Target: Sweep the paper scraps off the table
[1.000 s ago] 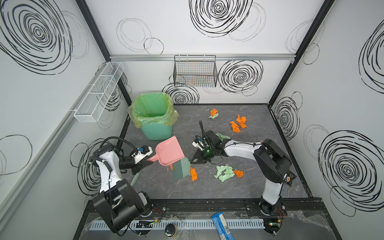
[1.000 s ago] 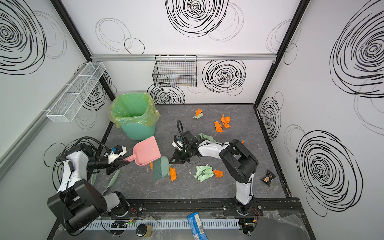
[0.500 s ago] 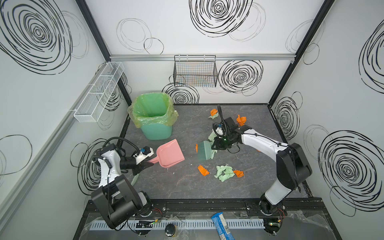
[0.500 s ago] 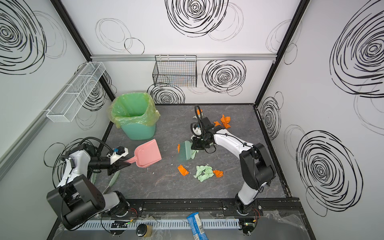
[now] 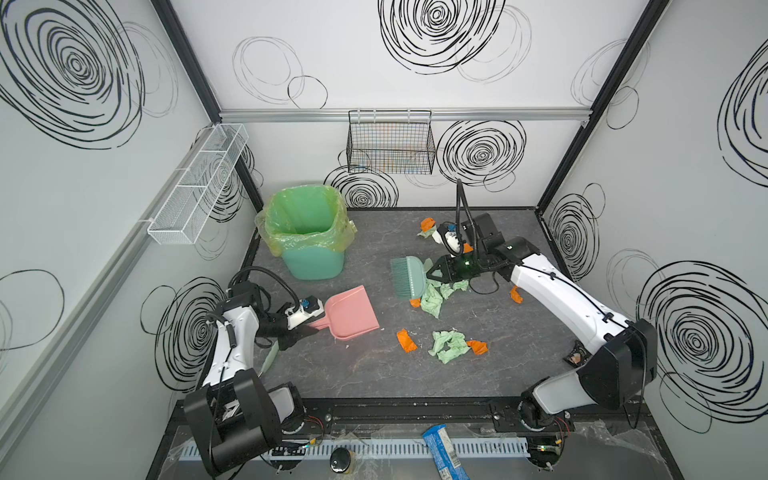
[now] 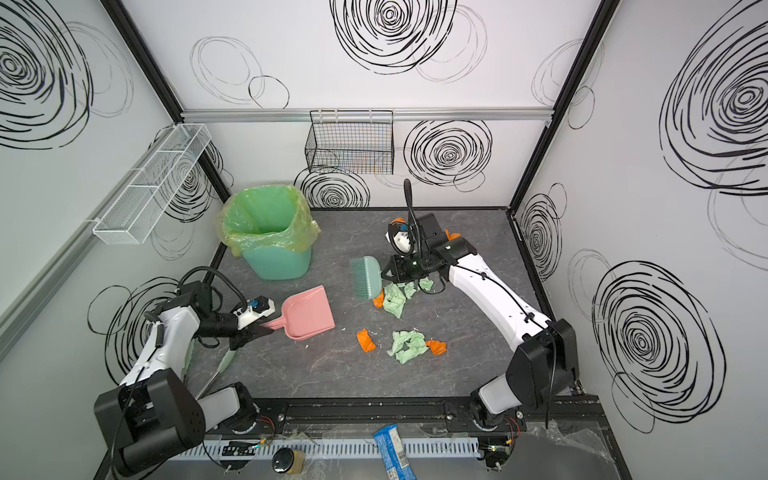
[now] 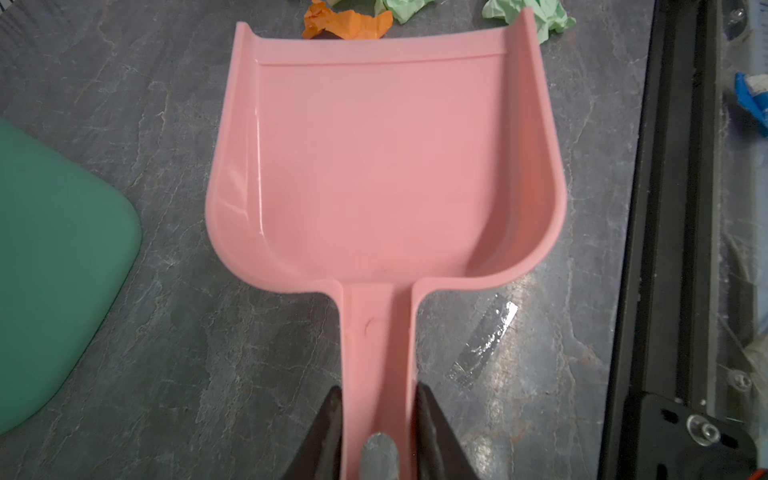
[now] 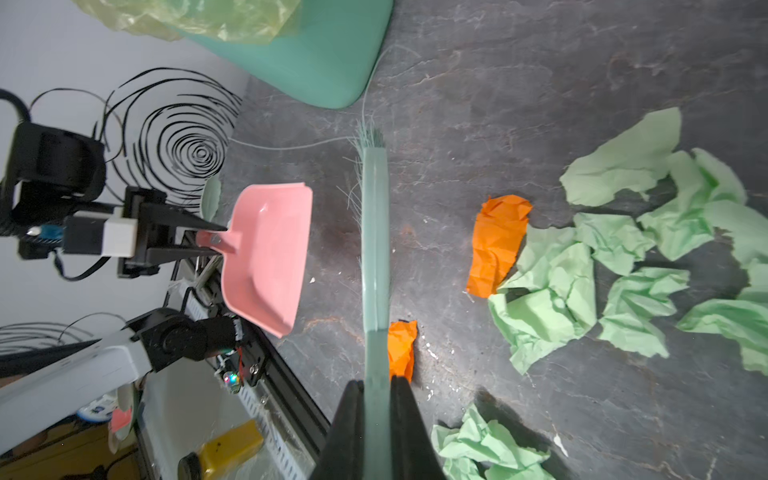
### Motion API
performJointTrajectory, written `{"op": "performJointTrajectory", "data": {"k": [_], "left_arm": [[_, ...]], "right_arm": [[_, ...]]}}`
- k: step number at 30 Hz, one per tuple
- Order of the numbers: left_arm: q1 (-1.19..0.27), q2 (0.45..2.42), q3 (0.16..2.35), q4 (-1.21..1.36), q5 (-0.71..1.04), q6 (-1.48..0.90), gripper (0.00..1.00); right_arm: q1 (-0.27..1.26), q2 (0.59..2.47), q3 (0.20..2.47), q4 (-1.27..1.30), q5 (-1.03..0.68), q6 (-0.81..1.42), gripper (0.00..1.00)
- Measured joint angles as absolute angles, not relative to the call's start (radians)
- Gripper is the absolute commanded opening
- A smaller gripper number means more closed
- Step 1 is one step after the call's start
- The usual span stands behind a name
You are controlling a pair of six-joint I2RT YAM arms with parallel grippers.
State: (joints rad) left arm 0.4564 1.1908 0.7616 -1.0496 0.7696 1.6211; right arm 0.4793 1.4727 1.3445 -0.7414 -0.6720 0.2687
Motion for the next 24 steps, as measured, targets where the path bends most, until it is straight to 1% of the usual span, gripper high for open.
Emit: {"op": "performJointTrajectory", "data": {"k": [3,8,14,18,24], "left_arm": [[0.459,1.198,0.761,-1.040,0.757,1.621,0.00],[0.461,1.205,0.759,-1.028,0.746,1.619,0.00],[0.461,1.205,0.752,-1.021,0.743,1.618,0.00],[0.461,1.205,0.747,-1.022,0.743,1.618,0.00],[0.461,1.202,0.739,-1.021,0.743,1.618,0.00]], "right_arm": [[0.489,1.456,1.302,-0.764,-0.704,0.252,0.00],[0.530,1.399,1.110,-0.753,-0.767,0.263,0.00],[0.596,1.361,0.950,-0.723,-0.779,0.297,0.00],[0.593,1.361,0.949,-0.721,-0.700,0.303,0.00],[0.564,1.368,1.018,-0.731,-0.523,0.302,0.00]]}}
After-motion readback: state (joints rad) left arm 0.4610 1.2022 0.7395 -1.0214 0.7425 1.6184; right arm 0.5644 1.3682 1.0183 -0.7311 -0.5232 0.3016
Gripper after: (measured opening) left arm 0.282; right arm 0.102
